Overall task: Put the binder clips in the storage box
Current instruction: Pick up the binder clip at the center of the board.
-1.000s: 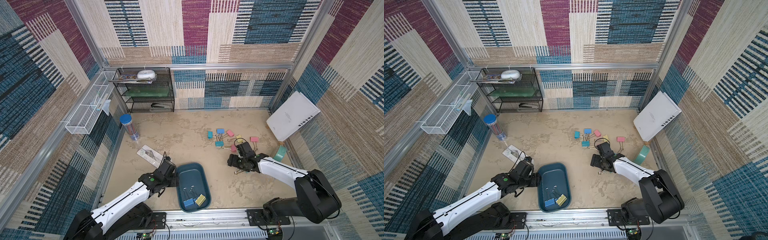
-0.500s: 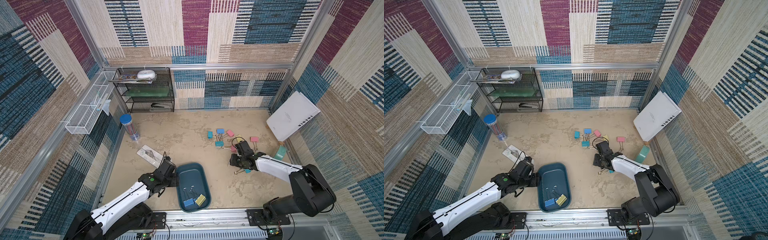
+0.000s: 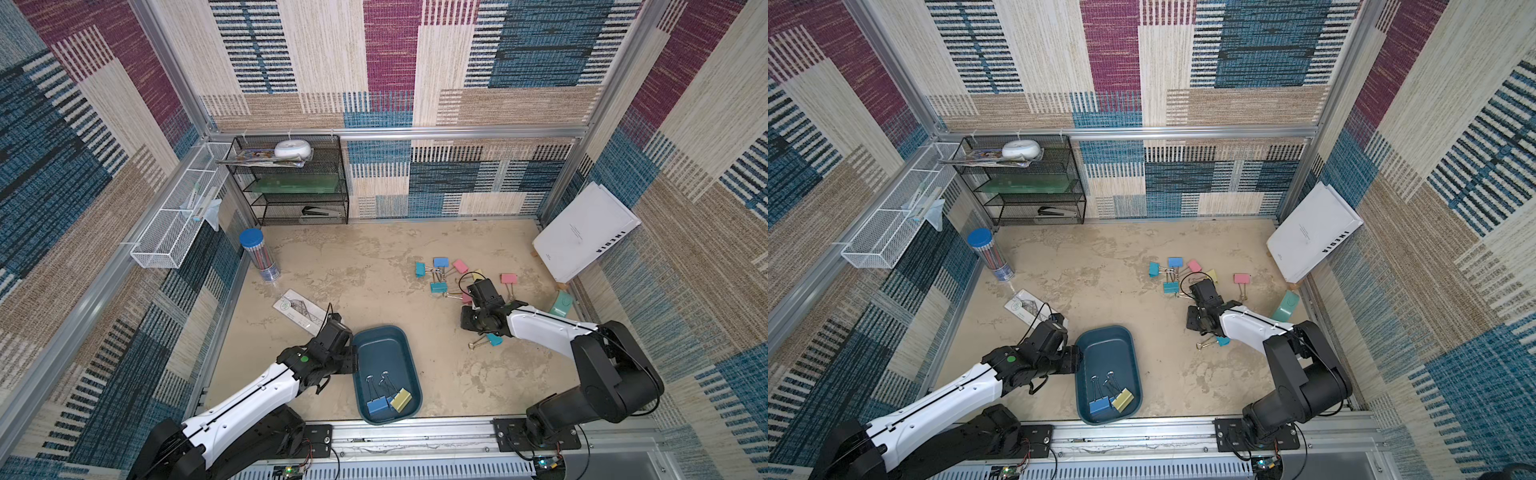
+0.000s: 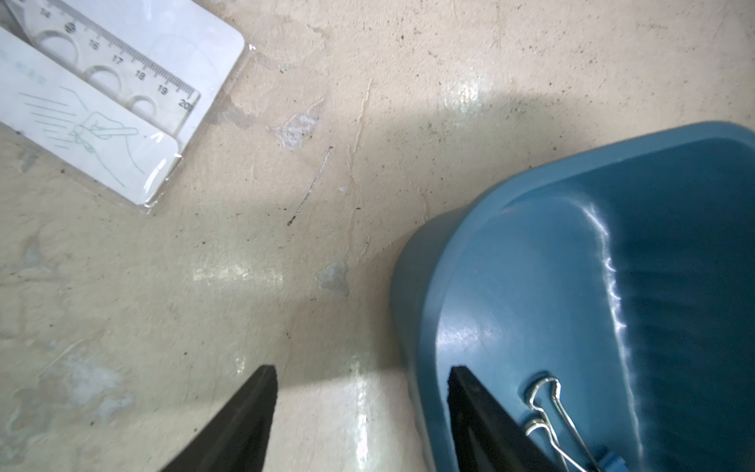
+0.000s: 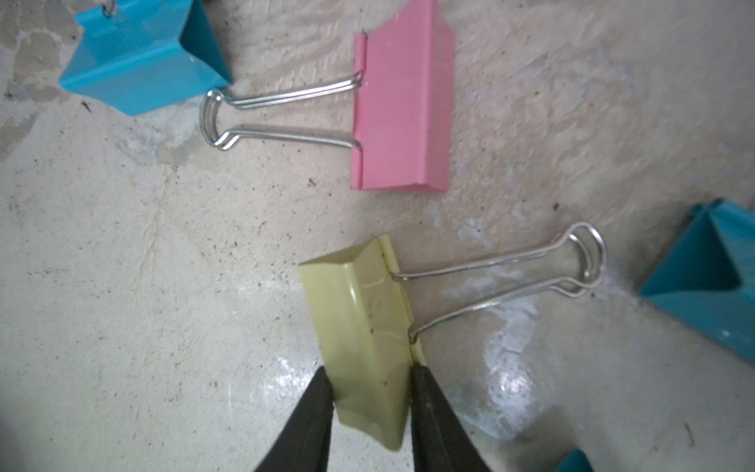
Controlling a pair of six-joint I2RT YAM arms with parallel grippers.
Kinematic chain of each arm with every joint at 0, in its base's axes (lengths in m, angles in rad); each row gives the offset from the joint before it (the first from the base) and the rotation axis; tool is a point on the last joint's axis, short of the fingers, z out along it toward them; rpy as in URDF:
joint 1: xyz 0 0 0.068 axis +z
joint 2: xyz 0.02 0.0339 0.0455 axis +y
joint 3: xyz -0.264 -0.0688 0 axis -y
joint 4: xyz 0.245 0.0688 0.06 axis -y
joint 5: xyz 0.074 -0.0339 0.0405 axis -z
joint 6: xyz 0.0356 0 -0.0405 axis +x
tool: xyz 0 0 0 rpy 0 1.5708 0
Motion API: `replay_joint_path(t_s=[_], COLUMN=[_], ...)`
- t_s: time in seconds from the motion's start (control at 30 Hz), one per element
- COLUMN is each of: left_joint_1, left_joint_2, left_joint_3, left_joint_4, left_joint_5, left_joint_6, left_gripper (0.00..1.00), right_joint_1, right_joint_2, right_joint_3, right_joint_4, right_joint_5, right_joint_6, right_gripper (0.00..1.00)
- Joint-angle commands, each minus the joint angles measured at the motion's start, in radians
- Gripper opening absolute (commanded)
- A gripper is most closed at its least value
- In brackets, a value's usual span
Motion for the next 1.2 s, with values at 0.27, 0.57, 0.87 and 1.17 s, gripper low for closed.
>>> replay_joint_path(t_s=[0.27, 0.57, 0.87, 1.17], left_joint_1=[0.0, 0.001, 0.0, 0.0], left_joint_2=[0.01, 0.013, 0.017, 0.015], left_joint_3=[0.005, 0.007, 0.007, 0.007], left_joint_4=[0.01, 0.01, 0.011, 0.01], left_joint_5=[-0.007, -0.007, -0.004, -0.006], left_joint_6=[0.006, 0.004, 0.006, 0.004], left_gripper=[0.7, 0.7, 0.7, 0.7], right_joint_1=[0.013, 0.066, 0.177, 0.487], right_joint_2=[-0.057, -0.116, -0.139, -0.167], right_joint_3=[-0.023, 0.01, 0.079, 0.257], right_joint_4=[-0.149, -0.222, -0.291, -0.327], right_joint_5=[-0.047, -0.027, 0.096, 0.137], right_joint_6=[-0.067, -0.115, -0.125, -0.142], right_gripper=[0.16, 0.1, 0.07, 0.07])
